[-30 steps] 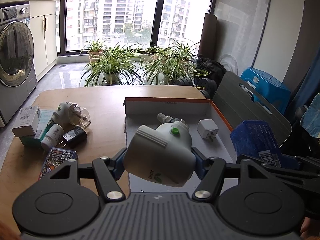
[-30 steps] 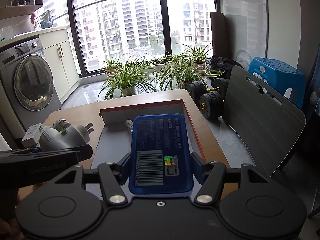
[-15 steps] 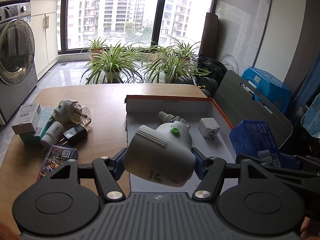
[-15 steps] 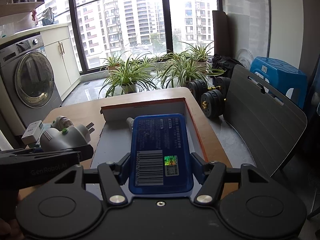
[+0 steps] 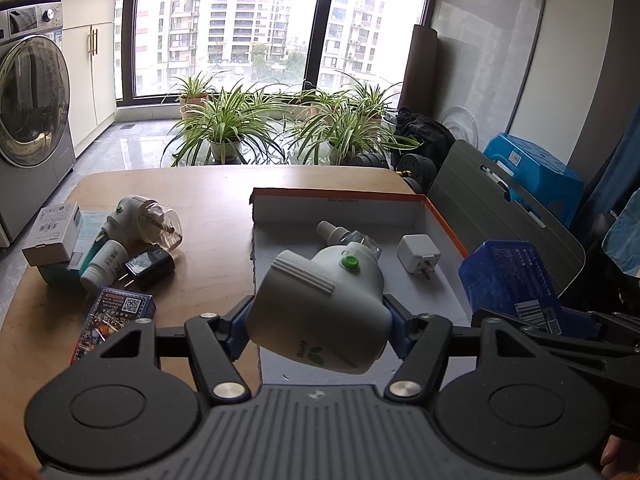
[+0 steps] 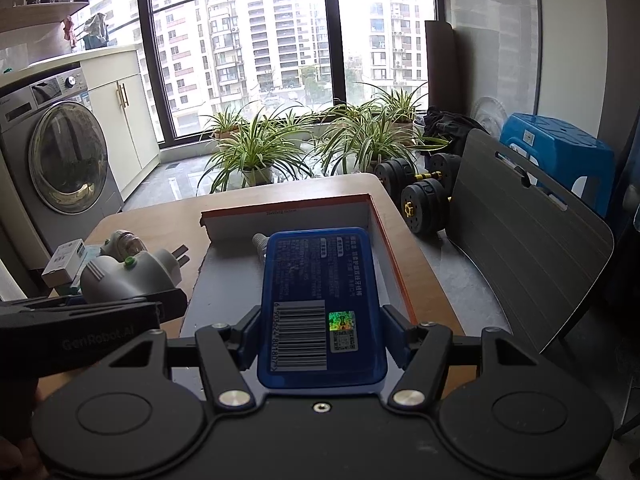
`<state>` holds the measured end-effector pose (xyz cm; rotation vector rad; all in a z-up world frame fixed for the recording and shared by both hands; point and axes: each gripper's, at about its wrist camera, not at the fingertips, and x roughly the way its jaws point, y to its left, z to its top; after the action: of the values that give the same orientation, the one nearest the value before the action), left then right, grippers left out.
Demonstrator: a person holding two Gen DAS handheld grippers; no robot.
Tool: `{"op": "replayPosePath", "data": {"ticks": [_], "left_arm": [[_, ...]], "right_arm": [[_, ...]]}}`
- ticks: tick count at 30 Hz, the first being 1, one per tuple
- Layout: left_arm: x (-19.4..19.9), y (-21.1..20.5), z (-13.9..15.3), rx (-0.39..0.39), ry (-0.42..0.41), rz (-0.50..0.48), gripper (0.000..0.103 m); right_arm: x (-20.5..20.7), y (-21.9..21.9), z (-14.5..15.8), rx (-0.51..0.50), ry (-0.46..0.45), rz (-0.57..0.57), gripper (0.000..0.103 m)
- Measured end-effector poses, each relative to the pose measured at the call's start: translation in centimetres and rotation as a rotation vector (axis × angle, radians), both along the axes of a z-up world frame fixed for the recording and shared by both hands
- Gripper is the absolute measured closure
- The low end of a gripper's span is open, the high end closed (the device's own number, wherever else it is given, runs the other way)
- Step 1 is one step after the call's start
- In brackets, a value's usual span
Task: Organize rigid objects
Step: 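Lower the diffuser into the box with left tool while right tool holds the blue case above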
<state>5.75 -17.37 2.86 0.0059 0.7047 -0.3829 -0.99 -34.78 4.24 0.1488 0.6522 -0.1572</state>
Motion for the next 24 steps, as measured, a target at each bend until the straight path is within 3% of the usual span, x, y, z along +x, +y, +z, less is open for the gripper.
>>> {"op": "replayPosePath", "data": {"ticks": [24], "left_arm": [[-0.24, -0.42, -0.44, 0.003, 0.008, -0.004, 0.036]], "right_arm": [[-0.27, 0.16, -0.37, 0.006, 0.001, 0.001, 0.029]]}}
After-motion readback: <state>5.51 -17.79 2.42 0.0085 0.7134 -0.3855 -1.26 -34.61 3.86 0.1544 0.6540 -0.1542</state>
